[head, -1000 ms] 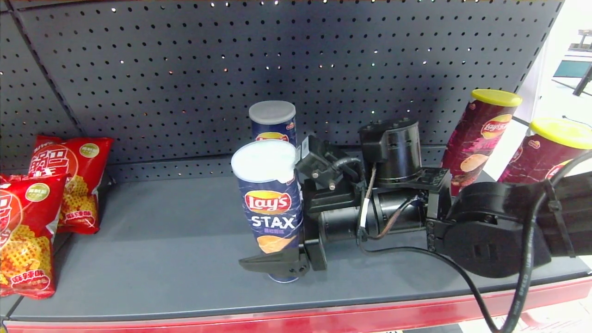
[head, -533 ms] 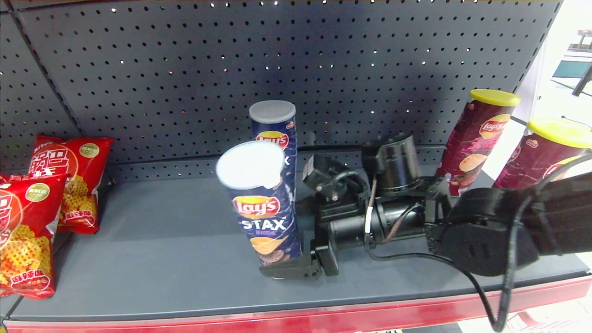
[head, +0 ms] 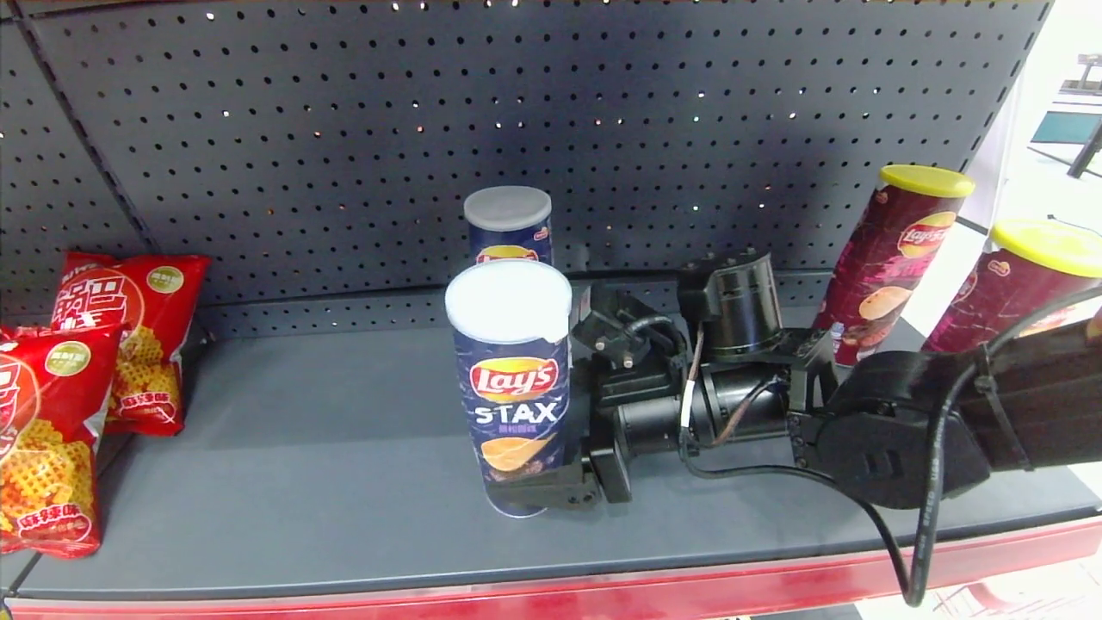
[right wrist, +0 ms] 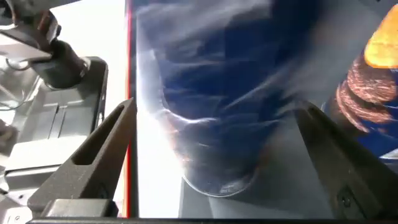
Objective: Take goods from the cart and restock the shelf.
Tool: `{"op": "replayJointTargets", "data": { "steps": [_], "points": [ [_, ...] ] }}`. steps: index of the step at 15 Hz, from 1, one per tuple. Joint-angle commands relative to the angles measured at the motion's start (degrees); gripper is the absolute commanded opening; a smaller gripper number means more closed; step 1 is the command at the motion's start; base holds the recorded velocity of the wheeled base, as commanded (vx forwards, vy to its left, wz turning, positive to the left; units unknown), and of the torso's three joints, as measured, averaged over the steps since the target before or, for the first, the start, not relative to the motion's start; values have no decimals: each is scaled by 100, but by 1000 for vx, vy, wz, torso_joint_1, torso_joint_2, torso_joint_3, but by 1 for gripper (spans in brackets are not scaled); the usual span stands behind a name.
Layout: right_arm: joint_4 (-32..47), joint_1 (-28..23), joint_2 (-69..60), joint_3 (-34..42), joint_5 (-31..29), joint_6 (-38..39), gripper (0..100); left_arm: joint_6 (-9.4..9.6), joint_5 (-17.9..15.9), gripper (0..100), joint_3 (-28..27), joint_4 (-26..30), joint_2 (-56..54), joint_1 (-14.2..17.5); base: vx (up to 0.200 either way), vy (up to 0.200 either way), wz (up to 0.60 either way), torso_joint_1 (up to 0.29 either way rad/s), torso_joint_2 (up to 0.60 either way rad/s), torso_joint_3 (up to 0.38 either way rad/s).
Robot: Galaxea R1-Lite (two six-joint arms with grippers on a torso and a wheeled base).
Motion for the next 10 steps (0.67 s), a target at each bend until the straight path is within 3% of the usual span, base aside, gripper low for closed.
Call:
{"op": "replayJointTargets", "data": {
  "steps": [1, 10],
  "points": [
    [-16, -84, -38, -79, 9, 6, 100, -2, 2, 100, 1, 0, -1, 3, 0, 0, 0, 0, 0, 0],
    [1, -585, -838, 466, 88, 23, 100, -2, 2, 100, -8, 0, -1, 3, 0, 0, 0, 0, 0, 0]
  ]
}}
